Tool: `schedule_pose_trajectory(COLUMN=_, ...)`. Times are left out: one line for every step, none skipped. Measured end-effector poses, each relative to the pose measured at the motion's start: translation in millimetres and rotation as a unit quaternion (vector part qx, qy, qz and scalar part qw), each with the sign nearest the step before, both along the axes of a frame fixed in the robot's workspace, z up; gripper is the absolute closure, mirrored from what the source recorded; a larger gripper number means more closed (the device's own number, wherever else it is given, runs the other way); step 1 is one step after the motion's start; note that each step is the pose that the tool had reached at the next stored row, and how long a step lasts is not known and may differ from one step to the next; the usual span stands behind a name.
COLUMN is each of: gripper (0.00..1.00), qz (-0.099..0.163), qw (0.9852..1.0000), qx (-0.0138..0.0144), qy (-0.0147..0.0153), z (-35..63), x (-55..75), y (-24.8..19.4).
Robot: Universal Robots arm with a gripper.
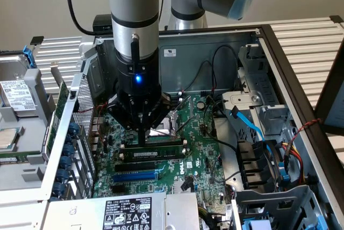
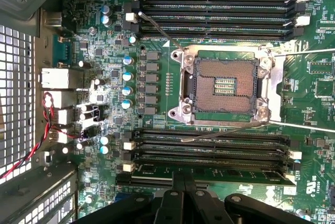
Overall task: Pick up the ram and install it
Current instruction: 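Press down the ram until it locks into place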
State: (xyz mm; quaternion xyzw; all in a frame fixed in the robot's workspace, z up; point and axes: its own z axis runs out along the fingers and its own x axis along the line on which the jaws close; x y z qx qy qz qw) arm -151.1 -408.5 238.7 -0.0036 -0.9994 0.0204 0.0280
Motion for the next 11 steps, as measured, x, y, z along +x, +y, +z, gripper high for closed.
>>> schedule_pose_trajectory(gripper=0.89, qz=0.0, qw=1.0, qx=-0.0005, qy=-0.0018, z=-0.1, x=-0.1, y=0.1)
schedule_pose_trajectory(gripper=0.89, qz=0.0, qw=1.0, qx=-0.001, qy=-0.0044, z=-0.1, x=0.0, y=0.0)
schedule_pose_trajectory(gripper=0.89, qz=0.0, qw=1.0, qx=-0.0013, qy=-0.0066, z=-0.1, x=0.0, y=0.0)
schedule_pose_trajectory(gripper=0.89, qz=0.0, qw=1.0, qx=-0.0014, qy=-0.0077, z=-0.1, x=0.1, y=0.0)
schedule_pose_trajectory(gripper=0.89, qz=0.0, qw=1.0, qx=-0.0017, qy=-0.0097, z=0.0, x=0.0, y=0.0)
schedule_pose_trajectory(gripper=0.89, qz=0.0, qw=0.9999, qx=-0.0018, qy=-0.0123, z=0.0, x=0.0, y=0.0)
schedule_pose_trajectory(gripper=0.89, qz=0.0, qw=0.9999, qx=-0.0018, qy=-0.0127, z=0.0, x=0.1, y=0.0)
schedule_pose_trajectory(gripper=0.89, qz=0.0, qw=0.9999, qx=-0.0018, qy=-0.0127, z=0.0, x=0.1, y=0.0)
schedule_pose_trajectory(gripper=0.89, qz=0.0, qw=0.9999, qx=-0.0018, qy=-0.0128, z=-0.1, x=0.1, y=0.0)
schedule_pose_trajectory(gripper=0.89, qz=0.0, qw=0.9999, qx=-0.0018, qy=-0.0127, z=0.0, x=0.1, y=0.0)
schedule_pose_trajectory(gripper=0.89, qz=0.0, qw=0.9999, qx=-0.0018, qy=-0.0132, z=-0.1, x=0.1, y=0.0)
